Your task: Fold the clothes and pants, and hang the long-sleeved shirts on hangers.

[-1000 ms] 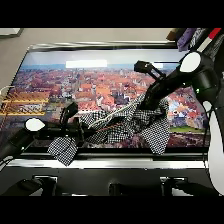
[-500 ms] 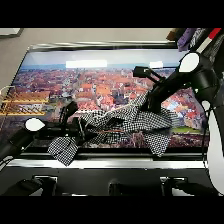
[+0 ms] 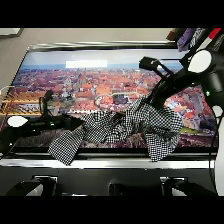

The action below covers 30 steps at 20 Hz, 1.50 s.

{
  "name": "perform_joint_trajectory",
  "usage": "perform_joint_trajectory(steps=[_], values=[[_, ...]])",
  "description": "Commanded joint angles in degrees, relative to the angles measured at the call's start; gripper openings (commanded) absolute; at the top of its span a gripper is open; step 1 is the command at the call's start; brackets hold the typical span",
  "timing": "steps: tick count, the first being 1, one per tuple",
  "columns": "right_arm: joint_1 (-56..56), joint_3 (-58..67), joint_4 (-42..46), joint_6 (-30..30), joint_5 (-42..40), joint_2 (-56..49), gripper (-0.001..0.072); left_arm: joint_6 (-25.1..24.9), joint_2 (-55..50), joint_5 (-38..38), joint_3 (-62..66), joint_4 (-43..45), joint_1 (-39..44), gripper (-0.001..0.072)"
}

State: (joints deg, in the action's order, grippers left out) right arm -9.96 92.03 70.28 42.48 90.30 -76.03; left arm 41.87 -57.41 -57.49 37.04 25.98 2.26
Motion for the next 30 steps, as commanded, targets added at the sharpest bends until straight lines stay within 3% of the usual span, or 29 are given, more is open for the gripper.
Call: perform_joint_trajectory(steps=[1, 4, 10, 12, 14, 19, 21, 25, 26, 30], values=[[0.00, -0.02, 0.87, 6.21, -3.76, 2.58, 0.0038, 6.32, 0.37, -5.55, -2.38, -0.11, -7.28, 0.0672], [0.00, -0.02, 0.76, 9.88, -3.23, 4.37, 0.0039, 6.40, 0.22, 0.28, -6.64, -4.37, -0.52, 0.0670], [0.00, -0.02, 0.66, 13.84, -2.32, 5.86, 0.0039, 6.38, -0.31, 24.50, -7.61, -15.02, 26.14, 0.0670], [0.00, -0.02, 0.66, 14.56, -1.40, 5.88, 0.0039, 6.38, -1.46, 34.32, -7.58, -19.34, 32.61, 0.0664], [0.00, -0.02, 0.61, 16.13, -1.18, 5.90, 0.0039, 6.36, -3.48, 39.21, -7.56, -22.38, 35.80, 0.0664], [0.00, -0.02, 0.20, 16.83, -1.20, 5.92, 0.0039, 6.14, -9.40, 37.51, -4.57, -24.74, 37.59, 0.0660], [0.00, -0.02, 0.20, 16.94, -1.20, 5.92, 0.0039, 6.16, -11.78, 37.46, -2.78, -24.74, 37.73, 0.0527], [0.00, -0.02, 0.20, 16.96, -1.22, 5.92, 0.0040, 6.16, -15.50, 37.44, -0.50, -26.03, 37.73, 0.0510], [0.00, -0.02, 0.20, 16.96, -1.22, 5.92, 0.0040, 6.16, -16.26, 37.44, 0.04, -26.05, 37.90, 0.0438], [0.00, -0.02, 0.20, 17.68, -1.27, 5.92, 0.0040, 6.14, -18.99, 37.40, 3.13, -26.01, 39.98, 0.0389]])
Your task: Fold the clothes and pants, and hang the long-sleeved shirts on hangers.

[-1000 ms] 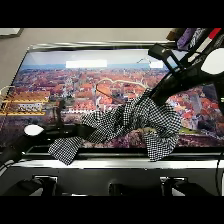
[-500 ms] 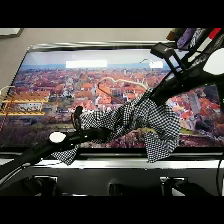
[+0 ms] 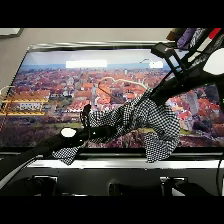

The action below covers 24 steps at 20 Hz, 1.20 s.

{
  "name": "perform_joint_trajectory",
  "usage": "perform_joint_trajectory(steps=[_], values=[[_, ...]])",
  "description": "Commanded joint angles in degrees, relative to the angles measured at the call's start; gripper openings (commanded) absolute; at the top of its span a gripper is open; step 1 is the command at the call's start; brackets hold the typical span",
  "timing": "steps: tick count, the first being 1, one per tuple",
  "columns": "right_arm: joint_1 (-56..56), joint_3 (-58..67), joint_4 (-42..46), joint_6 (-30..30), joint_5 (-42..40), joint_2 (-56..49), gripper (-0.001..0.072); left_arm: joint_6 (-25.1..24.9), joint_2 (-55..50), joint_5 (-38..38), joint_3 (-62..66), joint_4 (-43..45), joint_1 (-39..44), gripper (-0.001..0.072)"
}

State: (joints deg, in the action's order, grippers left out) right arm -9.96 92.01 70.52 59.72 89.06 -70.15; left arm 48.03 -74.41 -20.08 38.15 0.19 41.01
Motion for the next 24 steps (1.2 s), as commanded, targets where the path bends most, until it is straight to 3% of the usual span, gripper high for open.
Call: perform_joint_trajectory(steps=[1, 2, 3, 6, 10, 13, 16, 19, 21, 24], values=[[0.00, 0.00, 0.00, 0.79, -0.07, 0.04, 0.0040, -0.02, -2.62, 0.00, 2.62, -0.22, 1.95, 0.0389], [0.00, 0.00, -0.02, 0.79, -0.07, 0.04, 0.0040, 0.00, -3.15, 0.07, 2.93, -0.24, 2.34, 0.0388], [0.00, 0.00, -0.02, 0.81, -0.04, 0.04, 0.0040, 0.00, -3.61, 0.04, 2.95, -0.24, 2.32, 0.0336], [0.00, 0.00, -0.02, 1.03, -0.04, 0.33, 0.0040, -0.02, -4.15, 0.26, 2.95, -0.22, 2.19, 0.0043], [-0.02, 0.00, -0.37, 1.29, 0.00, 2.47, 0.0040, -0.02, -2.67, 0.02, 2.97, -0.20, 0.70, 0.0028], [-0.02, 0.00, -2.89, 4.17, 1.14, 5.90, 0.0040, 0.02, 0.22, -0.59, 3.54, -0.17, -5.35, 0.0027], [-0.31, 0.00, -3.87, 4.92, 5.38, 7.63, 0.0040, 0.00, -0.02, -6.32, 7.56, 0.20, -12.63, 0.0027], [-5.64, 0.00, 1.97, 4.81, 5.90, 7.69, 0.0040, 0.02, -1.25, -9.53, 13.00, 3.89, -16.28, 0.0027], [-10.67, 0.00, 10.91, 5.81, 4.22, 7.72, 0.0039, 0.07, -2.14, -12.11, 15.67, 5.03, -17.73, 0.0027], [-14.36, 0.00, 16.41, 6.38, 3.78, 7.72, 0.0039, 4.33, -2.38, -13.62, 16.17, 7.28, -19.56, 0.0027]])
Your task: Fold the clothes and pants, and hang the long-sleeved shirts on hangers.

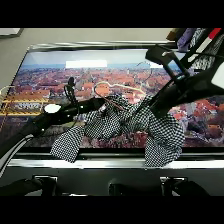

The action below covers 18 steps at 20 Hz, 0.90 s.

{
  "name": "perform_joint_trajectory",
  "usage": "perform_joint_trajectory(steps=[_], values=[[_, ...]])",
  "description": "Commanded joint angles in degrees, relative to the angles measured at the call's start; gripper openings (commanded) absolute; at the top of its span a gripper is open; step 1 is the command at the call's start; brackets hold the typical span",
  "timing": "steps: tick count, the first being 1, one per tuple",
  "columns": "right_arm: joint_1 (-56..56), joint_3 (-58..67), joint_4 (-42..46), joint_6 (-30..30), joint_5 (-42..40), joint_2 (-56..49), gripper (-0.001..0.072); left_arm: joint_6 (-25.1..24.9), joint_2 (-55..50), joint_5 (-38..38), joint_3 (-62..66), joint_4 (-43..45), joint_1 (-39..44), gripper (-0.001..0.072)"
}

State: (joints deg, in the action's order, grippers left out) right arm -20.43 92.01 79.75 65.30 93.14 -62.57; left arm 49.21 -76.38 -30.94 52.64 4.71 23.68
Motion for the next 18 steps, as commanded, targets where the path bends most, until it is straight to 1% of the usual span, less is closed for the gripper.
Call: perform_joint_trajectory(steps=[1, 3, 7, 12, 14, 16, 18], values=[[-4.17, 0.00, 7.41, 1.20, -0.09, 0.17, 0.0039, 4.35, -0.42, -3.45, 1.68, 4.35, -2.75, 0.0027], [-4.17, 0.00, 7.52, 2.05, 0.74, 0.20, 0.0039, 5.07, -0.42, -4.26, 1.68, 6.12, -3.85, 0.0027], [-4.17, 0.00, 7.34, 2.05, 4.44, 0.28, 0.0039, 5.05, -0.44, -4.20, 1.68, 6.12, -5.49, 0.0027], [-4.17, -0.02, 7.34, 2.51, 5.40, 0.55, 0.0039, 5.01, -0.90, -5.25, 1.68, 6.12, -6.40, 0.0027], [-4.17, -0.02, 7.34, 2.43, 5.31, 0.55, 0.0039, 4.81, -1.01, -7.26, 1.68, 6.29, -6.88, 0.0027], [-4.17, -0.02, 7.06, 0.90, 4.72, 0.55, 0.0039, 4.83, -1.11, -10.19, 1.68, 7.08, -7.06, 0.0027], [-4.17, -0.02, 4.72, -1.18, 4.44, 0.55, 0.0039, 4.83, -1.11, -13.44, 1.68, 7.98, -7.48, 0.0027]])
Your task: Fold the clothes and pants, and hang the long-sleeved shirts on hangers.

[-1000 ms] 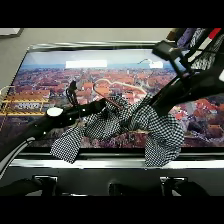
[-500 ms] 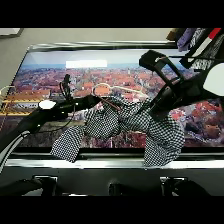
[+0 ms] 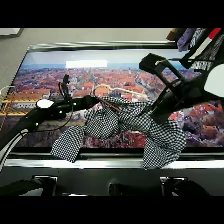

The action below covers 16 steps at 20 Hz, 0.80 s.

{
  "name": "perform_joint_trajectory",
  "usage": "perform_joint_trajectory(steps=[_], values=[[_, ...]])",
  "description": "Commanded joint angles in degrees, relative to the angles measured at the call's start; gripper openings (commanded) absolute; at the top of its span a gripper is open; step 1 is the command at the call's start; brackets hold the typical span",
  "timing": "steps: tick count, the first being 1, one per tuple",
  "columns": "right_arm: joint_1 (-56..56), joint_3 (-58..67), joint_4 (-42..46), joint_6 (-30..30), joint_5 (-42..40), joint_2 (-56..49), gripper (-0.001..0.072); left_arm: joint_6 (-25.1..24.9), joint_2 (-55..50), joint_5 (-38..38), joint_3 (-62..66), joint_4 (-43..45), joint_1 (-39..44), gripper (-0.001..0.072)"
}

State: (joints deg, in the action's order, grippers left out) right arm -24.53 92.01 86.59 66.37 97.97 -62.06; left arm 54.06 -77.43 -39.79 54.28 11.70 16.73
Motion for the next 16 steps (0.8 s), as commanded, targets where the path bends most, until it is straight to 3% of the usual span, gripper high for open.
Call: perform_joint_trajectory(steps=[1, 11, 16], values=[[-0.07, -0.02, -2.82, -2.71, -0.31, 0.07, 0.0039, -0.02, -0.07, -6.16, 0.04, 1.01, -1.07, 0.0027], [-0.07, -2.73, -2.47, -10.21, -7.87, -1.31, 0.0039, 0.39, -0.07, -10.45, 2.10, 1.03, -9.25, 0.0027], [-0.07, -3.34, 2.60, -12.55, -11.32, -3.45, 0.0039, 0.42, -0.13, -11.58, 2.25, 4.85, -9.86, 0.0028]])
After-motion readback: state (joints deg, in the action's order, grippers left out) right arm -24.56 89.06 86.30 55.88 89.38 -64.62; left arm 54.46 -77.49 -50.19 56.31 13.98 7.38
